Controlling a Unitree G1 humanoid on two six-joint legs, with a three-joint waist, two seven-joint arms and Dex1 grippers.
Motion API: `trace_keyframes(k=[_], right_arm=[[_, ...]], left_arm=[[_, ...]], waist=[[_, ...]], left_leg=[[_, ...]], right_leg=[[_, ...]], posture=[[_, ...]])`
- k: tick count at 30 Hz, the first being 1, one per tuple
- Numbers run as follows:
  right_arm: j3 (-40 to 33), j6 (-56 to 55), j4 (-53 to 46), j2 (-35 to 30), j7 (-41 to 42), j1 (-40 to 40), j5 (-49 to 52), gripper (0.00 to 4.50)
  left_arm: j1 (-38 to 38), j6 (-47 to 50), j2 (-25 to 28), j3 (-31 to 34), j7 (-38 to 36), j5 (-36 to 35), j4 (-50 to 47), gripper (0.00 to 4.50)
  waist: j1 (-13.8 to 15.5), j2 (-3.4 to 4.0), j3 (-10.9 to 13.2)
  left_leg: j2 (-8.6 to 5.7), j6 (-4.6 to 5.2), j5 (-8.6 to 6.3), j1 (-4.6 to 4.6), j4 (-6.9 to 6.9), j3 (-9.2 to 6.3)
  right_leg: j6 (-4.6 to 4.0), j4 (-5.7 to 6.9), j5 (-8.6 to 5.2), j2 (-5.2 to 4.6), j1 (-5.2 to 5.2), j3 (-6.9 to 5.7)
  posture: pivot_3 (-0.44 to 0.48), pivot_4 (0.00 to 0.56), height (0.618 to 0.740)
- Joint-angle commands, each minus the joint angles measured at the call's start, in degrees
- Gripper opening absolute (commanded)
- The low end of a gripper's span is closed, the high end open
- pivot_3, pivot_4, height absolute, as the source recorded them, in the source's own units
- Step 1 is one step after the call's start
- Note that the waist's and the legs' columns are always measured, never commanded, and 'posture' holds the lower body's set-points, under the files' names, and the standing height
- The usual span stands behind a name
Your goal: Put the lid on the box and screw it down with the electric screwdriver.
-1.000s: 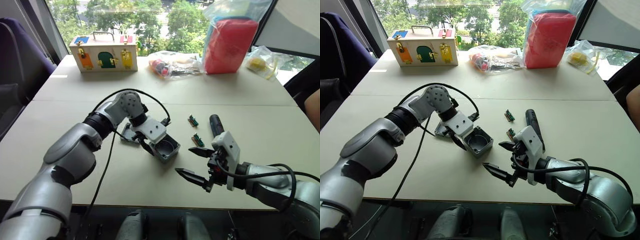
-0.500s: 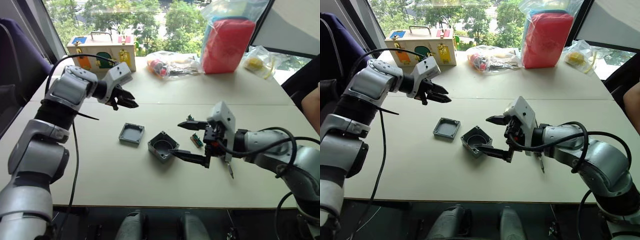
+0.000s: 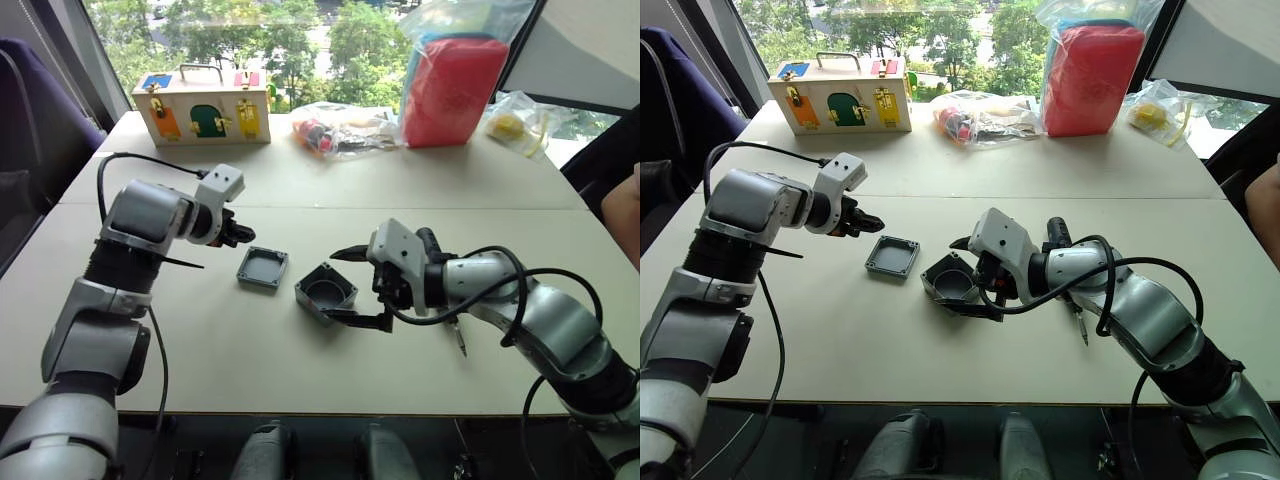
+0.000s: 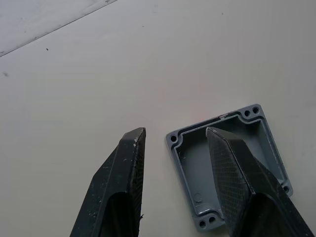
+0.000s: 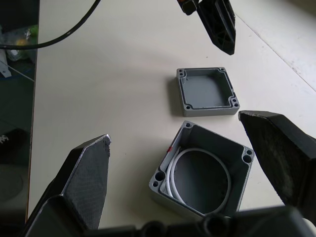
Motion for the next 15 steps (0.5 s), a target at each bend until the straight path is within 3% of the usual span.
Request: trace_keyframes(k=[1, 11, 15], right_arm=[[-7.42, 6.07, -2.63, 4.56, -2.76, -1.37, 8.45, 4.5], [-8.55, 12.65, -5.52, 3.24, -5.25, 0.88, 9.72, 4.5], [-8.37, 12.07, -5.65, 3.53, -5.57, 2.12, 9.18, 4.5]], left_arm=[[0.43, -0.82, -1.14, 0.25, 1.75, 0.35, 1.02, 1.97], [3.13, -6.23, -1.29, -5.29, 1.87, 3.03, 6.41, 1.97], [3.65, -6.3, -2.14, -4.68, 1.87, 2.52, 6.4, 0.84]], waist=[[0.12, 0.0, 0.0], [1.22, 0.01, -0.03], [1.14, 0.05, -0.06]], left_leg=[[0.0, -0.02, 0.01, 0.0, 0.0, 0.0], [-0.07, 0.01, -0.03, 0.0, -0.01, 0.02], [-0.06, 0.16, -0.12, 0.12, -0.02, 0.03]], right_leg=[[0.0, 0.0, 0.0, -0.01, 0.0, 0.0], [-0.02, -0.01, 0.01, -0.2, -0.01, -0.02], [-0.03, 0.04, 0.01, -0.23, 0.04, -0.01]], posture=[[0.0, 0.15, 0.74], [0.0, 0.15, 0.74], [0.0, 0.15, 0.74]])
